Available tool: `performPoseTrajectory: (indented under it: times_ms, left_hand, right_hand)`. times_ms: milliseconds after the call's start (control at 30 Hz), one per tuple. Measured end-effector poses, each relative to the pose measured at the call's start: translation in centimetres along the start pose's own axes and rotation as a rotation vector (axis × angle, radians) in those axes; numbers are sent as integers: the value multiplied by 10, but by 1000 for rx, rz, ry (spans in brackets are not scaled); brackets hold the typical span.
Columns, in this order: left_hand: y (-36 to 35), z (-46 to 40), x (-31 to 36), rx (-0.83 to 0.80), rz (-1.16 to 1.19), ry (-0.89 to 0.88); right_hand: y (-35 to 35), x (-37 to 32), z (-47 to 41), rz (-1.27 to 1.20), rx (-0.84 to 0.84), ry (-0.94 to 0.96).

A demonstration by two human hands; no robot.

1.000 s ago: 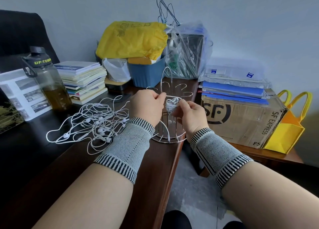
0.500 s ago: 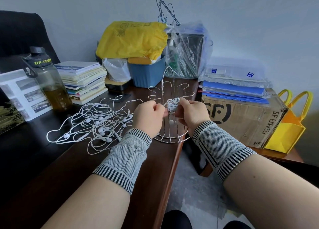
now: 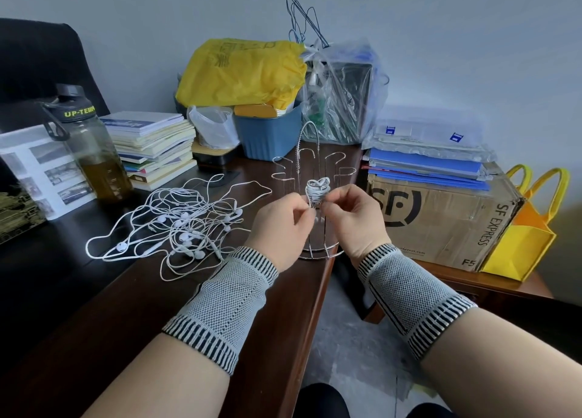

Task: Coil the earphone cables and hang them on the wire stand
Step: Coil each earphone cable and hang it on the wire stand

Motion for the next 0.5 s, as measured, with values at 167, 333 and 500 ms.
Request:
performPoseTrajectory:
  times_ms: [167, 333, 500]
  left_hand:
    - [1, 1, 15, 0, -190, -174]
    - [1, 0, 19, -38, -258, -222]
    - [3, -2, 14, -46, -229, -172]
  right_hand:
    - [-5, -11, 8, 130, -20, 177]
    - [-5, -15, 6, 26, -19, 99]
    - [-9, -16, 13, 275, -117, 370]
Point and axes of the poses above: each hand's wrist, its own z-axis away from the middle knuckle, its own y-axis out of the back of the hand, x = y × z, the point moved 7 cm from there along -z, towards the middle knuckle, and after that the axes turned 14 degrees about x, right-handed, at the moved point
